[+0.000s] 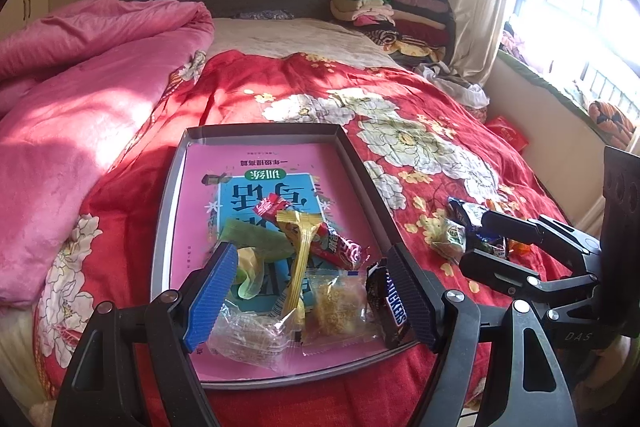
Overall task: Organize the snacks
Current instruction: 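Withdraw both tools from the tray toward the remaining snacks, then move right tool to the dark green snack bag while left tool moves to the round green-labelled pastry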
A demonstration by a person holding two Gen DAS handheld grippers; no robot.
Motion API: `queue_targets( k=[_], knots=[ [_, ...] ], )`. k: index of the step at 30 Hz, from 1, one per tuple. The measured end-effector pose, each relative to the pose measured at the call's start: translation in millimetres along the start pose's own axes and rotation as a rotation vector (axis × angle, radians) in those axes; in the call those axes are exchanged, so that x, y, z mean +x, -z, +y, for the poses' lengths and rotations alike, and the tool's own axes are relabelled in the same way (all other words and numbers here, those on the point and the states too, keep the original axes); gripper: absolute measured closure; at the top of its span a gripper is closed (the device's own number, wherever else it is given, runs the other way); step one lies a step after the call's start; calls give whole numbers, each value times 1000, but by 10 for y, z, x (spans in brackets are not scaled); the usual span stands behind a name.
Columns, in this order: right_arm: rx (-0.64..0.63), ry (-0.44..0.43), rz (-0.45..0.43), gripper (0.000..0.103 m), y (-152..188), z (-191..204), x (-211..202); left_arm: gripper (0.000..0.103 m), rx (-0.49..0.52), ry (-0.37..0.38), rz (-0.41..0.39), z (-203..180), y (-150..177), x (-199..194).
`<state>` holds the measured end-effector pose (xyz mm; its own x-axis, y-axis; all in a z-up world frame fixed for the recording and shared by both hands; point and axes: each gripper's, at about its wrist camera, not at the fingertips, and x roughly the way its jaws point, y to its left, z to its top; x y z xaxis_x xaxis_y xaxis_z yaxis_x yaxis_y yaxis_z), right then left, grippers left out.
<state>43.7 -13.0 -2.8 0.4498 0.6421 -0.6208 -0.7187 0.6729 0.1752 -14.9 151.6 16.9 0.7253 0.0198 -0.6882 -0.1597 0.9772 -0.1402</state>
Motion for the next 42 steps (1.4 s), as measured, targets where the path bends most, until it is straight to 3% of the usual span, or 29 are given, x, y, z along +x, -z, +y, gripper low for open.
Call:
queue_targets(
  k=[19, 32, 42],
  knots=[
    [13, 133, -78, 31, -46, -440, -516, 24, 50, 56, 14, -416, -14, -26],
    [216, 248, -131, 30, 4, -1079, -881, 24, 94, 83, 40, -708, 32, 25],
    [293, 305, -147, 30, 78, -1368, -1060, 25, 122, 109, 73, -893, 81, 117]
  ],
)
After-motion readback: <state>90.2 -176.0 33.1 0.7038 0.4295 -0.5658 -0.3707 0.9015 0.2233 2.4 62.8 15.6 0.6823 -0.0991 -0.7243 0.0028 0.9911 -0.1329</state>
